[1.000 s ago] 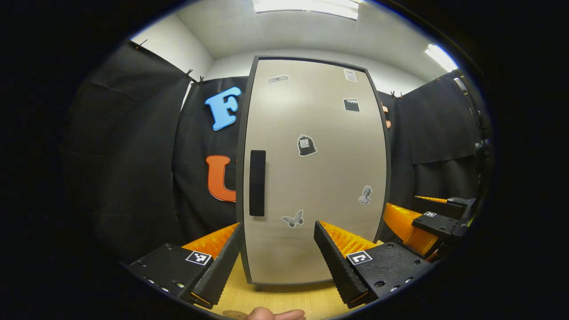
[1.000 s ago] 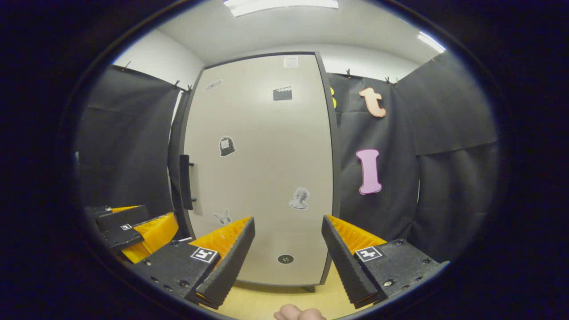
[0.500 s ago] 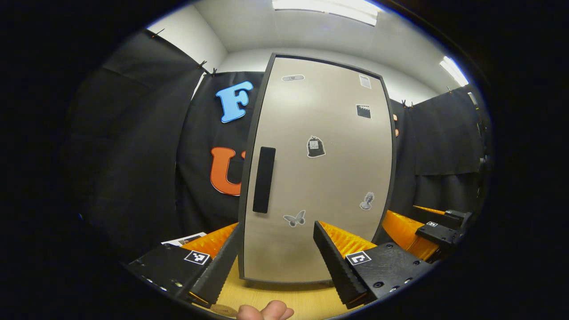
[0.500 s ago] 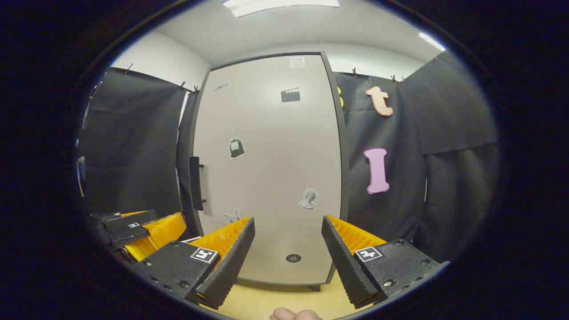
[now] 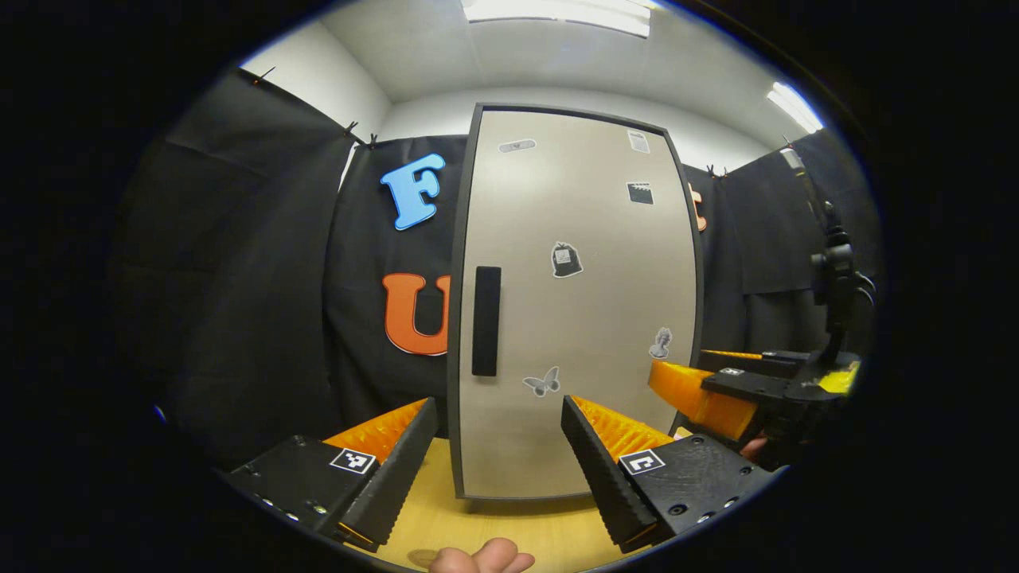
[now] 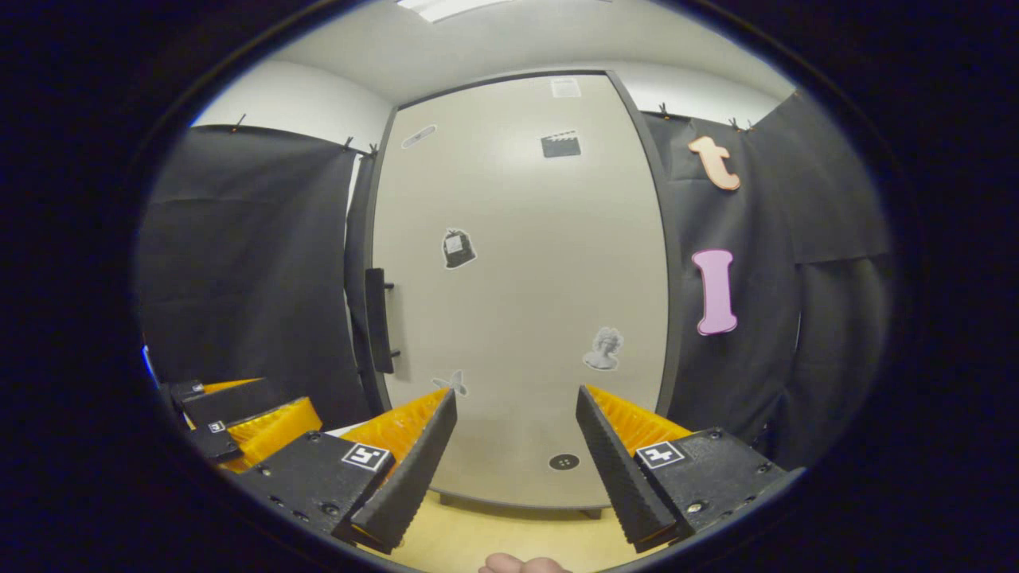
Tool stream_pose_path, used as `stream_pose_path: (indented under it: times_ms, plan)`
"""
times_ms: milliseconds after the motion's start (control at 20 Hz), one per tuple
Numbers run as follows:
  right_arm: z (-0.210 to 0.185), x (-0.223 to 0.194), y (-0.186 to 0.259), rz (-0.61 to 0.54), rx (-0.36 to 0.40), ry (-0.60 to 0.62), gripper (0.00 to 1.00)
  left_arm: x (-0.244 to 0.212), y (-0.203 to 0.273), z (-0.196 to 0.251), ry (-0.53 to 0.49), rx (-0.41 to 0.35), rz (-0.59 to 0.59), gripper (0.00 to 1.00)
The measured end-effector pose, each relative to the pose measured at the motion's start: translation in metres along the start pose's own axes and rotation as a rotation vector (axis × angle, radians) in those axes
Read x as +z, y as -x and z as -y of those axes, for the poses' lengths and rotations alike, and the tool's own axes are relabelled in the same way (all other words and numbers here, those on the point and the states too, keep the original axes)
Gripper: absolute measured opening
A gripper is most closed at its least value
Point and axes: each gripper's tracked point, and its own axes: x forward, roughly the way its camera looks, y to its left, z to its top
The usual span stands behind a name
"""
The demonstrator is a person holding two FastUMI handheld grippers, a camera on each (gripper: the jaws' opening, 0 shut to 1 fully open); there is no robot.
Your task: Open the cabinet door with the right hand, grasp the bottle in the cabinet with the left hand and place it on the coaster, then close the cabinet door with the right hand.
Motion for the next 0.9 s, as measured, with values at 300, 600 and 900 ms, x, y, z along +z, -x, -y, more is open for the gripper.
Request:
stream_pose_path:
  times_ms: [300, 600, 900]
  plan:
    - [-0.049, 0.007, -0.042, 0.010, 0.098, 0.021, 0.95, -0.014, 0.038, -0.042, -0.038, 0.085, -0.047, 0.95]
    - [-0.110, 0.010, -0.074, 0.036, 0.222, 0.014, 0.98, -0.020, 0.073, -0.106, -0.064, 0.235, -0.068, 0.95]
    - [-0.139, 0.017, -0.116, 0.050, 0.200, 0.034, 0.98, -0.031, 0.104, -0.155, -0.040, 0.365, -0.103, 0.95]
